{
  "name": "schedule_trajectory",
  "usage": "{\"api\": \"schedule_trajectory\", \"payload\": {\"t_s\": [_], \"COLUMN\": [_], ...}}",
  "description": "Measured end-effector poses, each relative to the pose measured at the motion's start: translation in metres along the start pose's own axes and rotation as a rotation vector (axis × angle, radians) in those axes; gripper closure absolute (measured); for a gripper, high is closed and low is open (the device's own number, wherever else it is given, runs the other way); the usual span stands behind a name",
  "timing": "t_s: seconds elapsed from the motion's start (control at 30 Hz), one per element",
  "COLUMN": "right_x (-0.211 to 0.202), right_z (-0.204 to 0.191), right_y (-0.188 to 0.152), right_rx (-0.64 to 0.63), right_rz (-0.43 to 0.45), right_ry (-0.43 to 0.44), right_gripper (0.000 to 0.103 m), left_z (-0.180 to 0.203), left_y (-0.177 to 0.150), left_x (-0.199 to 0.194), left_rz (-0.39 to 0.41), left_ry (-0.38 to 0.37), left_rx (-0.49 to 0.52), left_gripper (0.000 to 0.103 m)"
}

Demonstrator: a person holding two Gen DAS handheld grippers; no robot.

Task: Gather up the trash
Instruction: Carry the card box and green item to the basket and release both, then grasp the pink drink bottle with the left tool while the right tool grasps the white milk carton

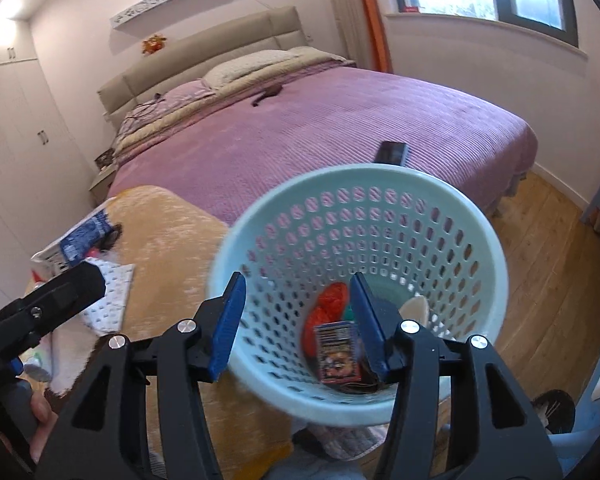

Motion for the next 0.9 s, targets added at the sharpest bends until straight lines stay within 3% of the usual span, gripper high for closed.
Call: {"api": "schedule_trajectory", "payload": {"t_s": [0.17,0.43,0.53,0.7,0.77,0.9], "right_x": [-0.009,-0.016,-0.016,-0.015,-0.012,-0.003], "right_z": [-0.029,-0.096,-0.124,-0.176,-0.193,-0.221], "right_y": [-0.001,-0.007,-0.005,-0.006,-0.005,0.001], "right_rx": [-0.041,-0.171,-0.217,-0.317,-0.343,-0.378], "right_rz": [0.015,0.026,0.030,0.048,0.057,0.065], "right_ry": [0.044,0.144,0.179,0.219,0.229,0.248], "right_gripper": [0.053,0.053,0.052,0.051,0.043,0.040], "left_z": [-0.024,-0.073,-0.093,-0.125,-0.138,-0.159], "left_y": [-0.007,-0.018,-0.020,-0.020,-0.020,-0.018], "left_x": [-0.041,-0.125,-0.150,-0.170,-0.169,-0.157], "left_rz": [0.030,0.133,0.171,0.176,0.156,0.110], "left_ry": [0.064,0.300,0.427,0.580,0.614,0.657], "left_rx": [-0.052,-0.132,-0.156,-0.186,-0.189,-0.197], "left_gripper": [0.024,0.018,0.017,0.012,0.012,0.012]}}
Point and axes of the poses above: each gripper's, at about its wrist camera, not at the fingertips, and x roughly the way its jaws point, z to its right, y to its top, the point moved 2 cm from there along x, roughly the way its jaws point, and after that the axes turned 4 degrees about -z, right-handed, at the moved point
